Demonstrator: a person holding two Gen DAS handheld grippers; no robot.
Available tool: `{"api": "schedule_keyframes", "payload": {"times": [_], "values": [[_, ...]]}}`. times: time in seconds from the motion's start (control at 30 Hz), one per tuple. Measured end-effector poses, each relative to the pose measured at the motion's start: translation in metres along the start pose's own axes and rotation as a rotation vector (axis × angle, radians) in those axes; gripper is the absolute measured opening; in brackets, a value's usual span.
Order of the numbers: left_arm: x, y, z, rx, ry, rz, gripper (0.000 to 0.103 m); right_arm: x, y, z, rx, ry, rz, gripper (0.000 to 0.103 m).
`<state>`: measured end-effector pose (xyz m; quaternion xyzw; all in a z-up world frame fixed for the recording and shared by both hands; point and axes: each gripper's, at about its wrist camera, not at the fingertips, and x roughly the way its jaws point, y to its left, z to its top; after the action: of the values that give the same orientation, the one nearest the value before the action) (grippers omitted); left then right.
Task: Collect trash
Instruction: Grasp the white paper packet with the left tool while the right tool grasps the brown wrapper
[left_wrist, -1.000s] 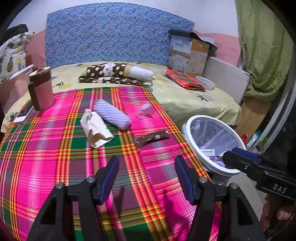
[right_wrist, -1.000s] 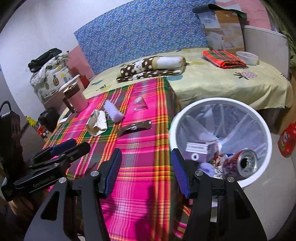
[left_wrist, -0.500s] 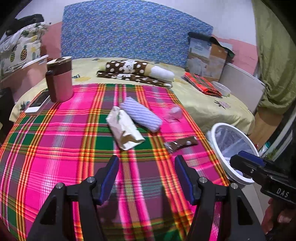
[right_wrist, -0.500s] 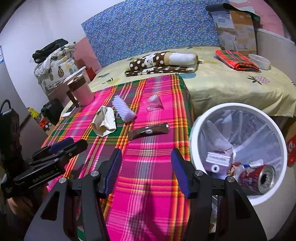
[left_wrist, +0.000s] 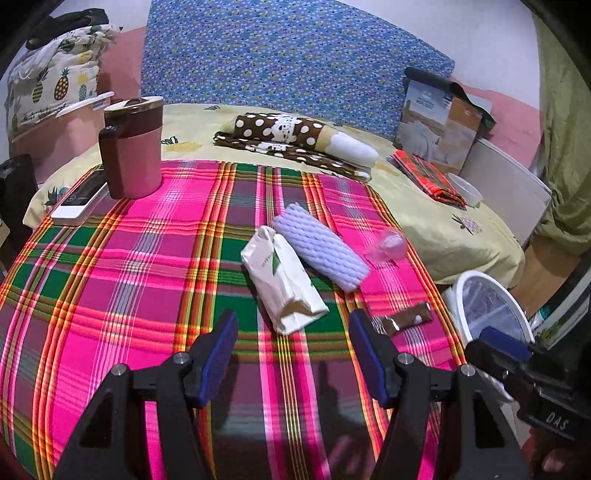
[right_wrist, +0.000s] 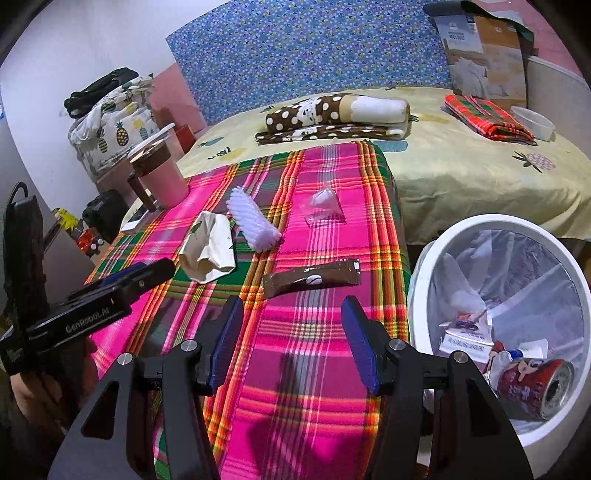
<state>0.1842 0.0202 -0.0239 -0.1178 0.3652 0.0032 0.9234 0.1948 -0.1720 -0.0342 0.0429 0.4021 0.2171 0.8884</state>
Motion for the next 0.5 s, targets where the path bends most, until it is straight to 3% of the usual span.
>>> {"api": "schedule_keyframes", "payload": {"times": [0.23, 0.5], "values": [[0.027, 0.007, 0.01, -0.044, 0.03, 0.025, 0.055, 0.014, -0.004, 0.004, 0.015, 0.036, -0.011, 0.057], [0.049, 0.009, 0.012, -0.039, 0.078, 0.052, 0.034, 0.041, -0.007, 0.006, 0.038, 0.115, 0.007, 0.057]]}}
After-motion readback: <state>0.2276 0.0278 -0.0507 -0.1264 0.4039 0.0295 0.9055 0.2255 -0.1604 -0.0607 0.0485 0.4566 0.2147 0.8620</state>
